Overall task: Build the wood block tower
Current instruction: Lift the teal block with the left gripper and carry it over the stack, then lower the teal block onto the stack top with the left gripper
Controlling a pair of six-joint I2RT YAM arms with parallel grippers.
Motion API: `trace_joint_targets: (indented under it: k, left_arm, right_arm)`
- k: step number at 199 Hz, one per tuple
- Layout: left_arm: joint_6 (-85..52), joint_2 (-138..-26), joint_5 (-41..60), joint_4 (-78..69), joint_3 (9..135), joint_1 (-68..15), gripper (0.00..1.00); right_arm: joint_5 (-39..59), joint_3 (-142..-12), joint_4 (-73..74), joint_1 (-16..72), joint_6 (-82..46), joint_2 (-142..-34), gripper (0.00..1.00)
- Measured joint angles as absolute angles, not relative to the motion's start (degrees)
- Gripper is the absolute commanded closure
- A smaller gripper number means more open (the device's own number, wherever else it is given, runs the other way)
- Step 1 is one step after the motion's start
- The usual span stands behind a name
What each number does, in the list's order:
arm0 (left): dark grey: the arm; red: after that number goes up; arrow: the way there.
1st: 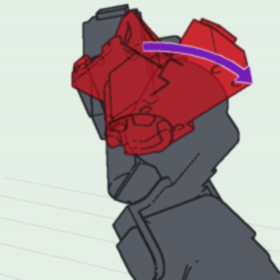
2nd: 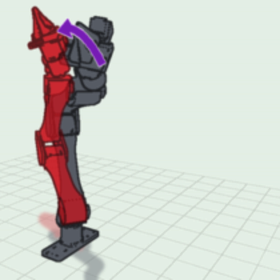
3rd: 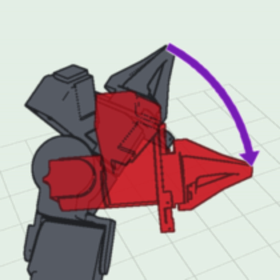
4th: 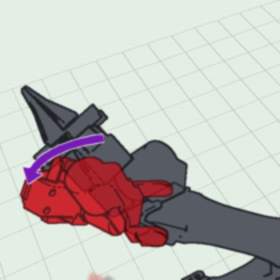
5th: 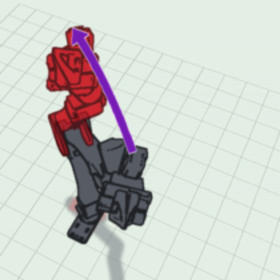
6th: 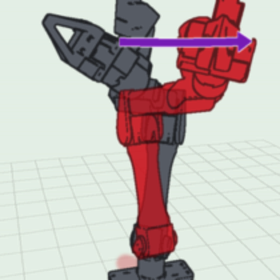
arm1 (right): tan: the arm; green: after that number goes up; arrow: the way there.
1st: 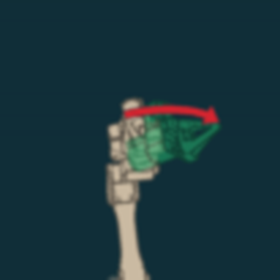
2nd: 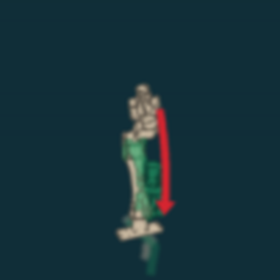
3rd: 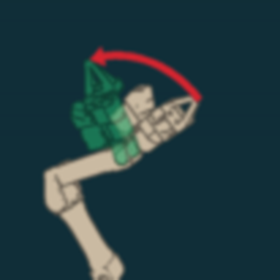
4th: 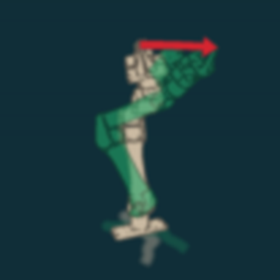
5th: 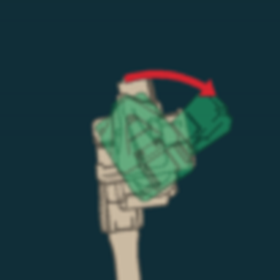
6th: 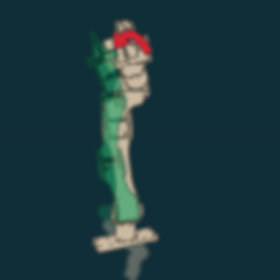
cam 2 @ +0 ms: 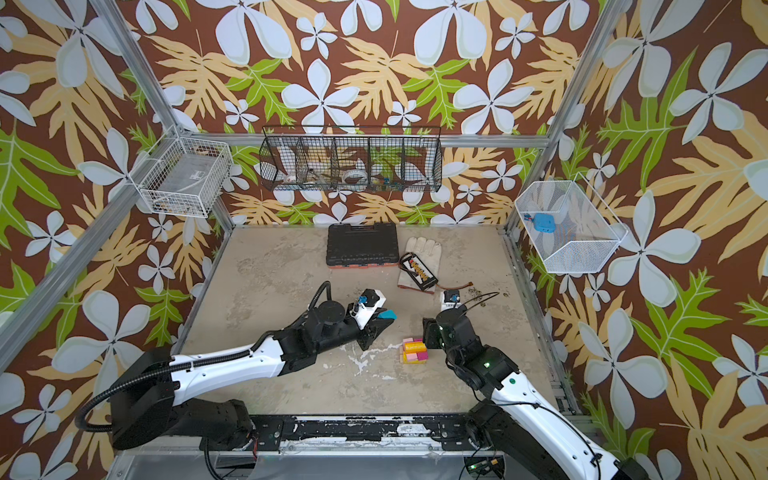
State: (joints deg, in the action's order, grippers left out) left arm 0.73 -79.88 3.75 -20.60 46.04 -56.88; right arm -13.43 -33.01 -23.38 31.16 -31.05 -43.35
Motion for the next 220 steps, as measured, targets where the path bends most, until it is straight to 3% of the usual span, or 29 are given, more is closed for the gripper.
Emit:
trace_joint_targets:
  k: [26,60,93,220]
  left_arm:
    - [4.1,-82.6,8.8,-17.9,48.9,-56.9,1.0]
    - [7.5,-87.4,12.8,-13.1,54.3,-56.9,1.0]
    - [9.1,-92.7,14.9,-8.7,60.1,-56.9,1.0]
    - [12.2,-105.1,11.8,4.2,74.7,-60.9,1.0]
  right_arm:
    - [-10.3,-32.2,-22.6,22.7,-30.7,-45.1,0.48]
    - [-2.6,-32.8,-21.8,13.0,-29.3,-48.5,0.48]
    - [1.5,-32.3,-19.8,11.9,-28.3,-50.3,0.47]
    - [1.6,-31.1,-18.9,10.6,-27.8,-53.5,0.47]
